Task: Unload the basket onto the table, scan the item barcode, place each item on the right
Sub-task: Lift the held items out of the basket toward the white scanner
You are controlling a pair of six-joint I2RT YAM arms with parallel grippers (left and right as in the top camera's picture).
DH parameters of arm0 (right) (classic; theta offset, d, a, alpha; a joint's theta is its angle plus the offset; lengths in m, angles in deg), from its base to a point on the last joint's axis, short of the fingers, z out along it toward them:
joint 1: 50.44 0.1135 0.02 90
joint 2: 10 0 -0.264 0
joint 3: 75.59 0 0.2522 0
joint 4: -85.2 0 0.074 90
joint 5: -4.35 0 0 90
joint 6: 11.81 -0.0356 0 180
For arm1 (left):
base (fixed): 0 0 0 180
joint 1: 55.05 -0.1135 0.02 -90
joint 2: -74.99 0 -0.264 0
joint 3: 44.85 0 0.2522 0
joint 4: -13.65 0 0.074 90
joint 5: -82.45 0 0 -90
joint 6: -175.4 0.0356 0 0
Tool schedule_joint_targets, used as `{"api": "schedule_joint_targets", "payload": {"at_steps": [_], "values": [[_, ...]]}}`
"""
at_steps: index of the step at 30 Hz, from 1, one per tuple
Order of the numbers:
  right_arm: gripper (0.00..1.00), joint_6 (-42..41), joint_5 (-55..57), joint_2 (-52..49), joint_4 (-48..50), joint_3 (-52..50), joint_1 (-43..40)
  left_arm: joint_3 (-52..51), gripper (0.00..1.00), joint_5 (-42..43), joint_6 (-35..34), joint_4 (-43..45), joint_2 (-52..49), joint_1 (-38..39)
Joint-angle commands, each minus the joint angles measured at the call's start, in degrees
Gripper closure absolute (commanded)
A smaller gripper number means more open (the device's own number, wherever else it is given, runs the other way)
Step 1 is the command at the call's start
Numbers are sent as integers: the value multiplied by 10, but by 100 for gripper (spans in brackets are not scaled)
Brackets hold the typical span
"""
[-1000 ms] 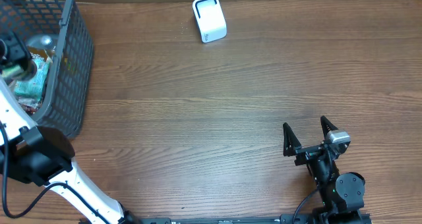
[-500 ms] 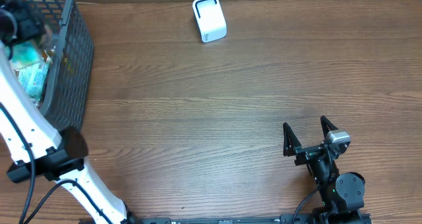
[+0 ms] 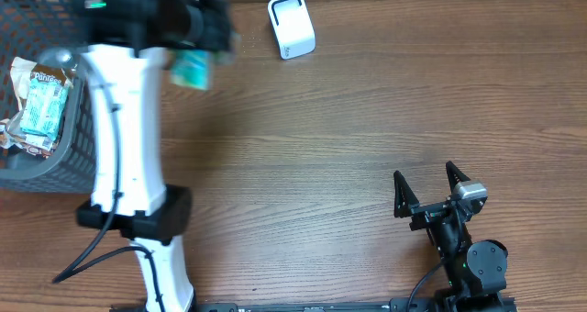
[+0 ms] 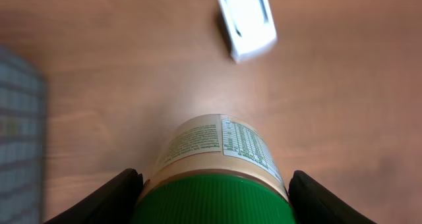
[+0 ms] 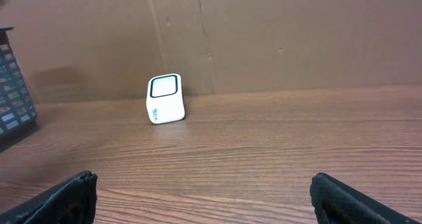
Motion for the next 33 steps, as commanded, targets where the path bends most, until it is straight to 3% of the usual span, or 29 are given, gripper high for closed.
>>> {"api": "schedule_joint_targets", "payload": {"at_steps": [1, 9, 18, 26, 33], "values": [[0, 2, -1, 4, 4, -6, -2, -86, 81, -48, -22, 0, 19, 74], [0, 2, -1, 4, 4, -6, -2, -288, 79, -49, -28, 36, 18, 175], [0, 2, -1, 4, 4, -6, -2, -443, 78, -56, -80, 159, 18, 229], [0, 2, -1, 4, 4, -6, -2, -539, 77, -64, -88, 213, 17, 242], [0, 2, -1, 4, 4, -6, -2, -563, 81, -63, -88, 279, 16, 242]]}}
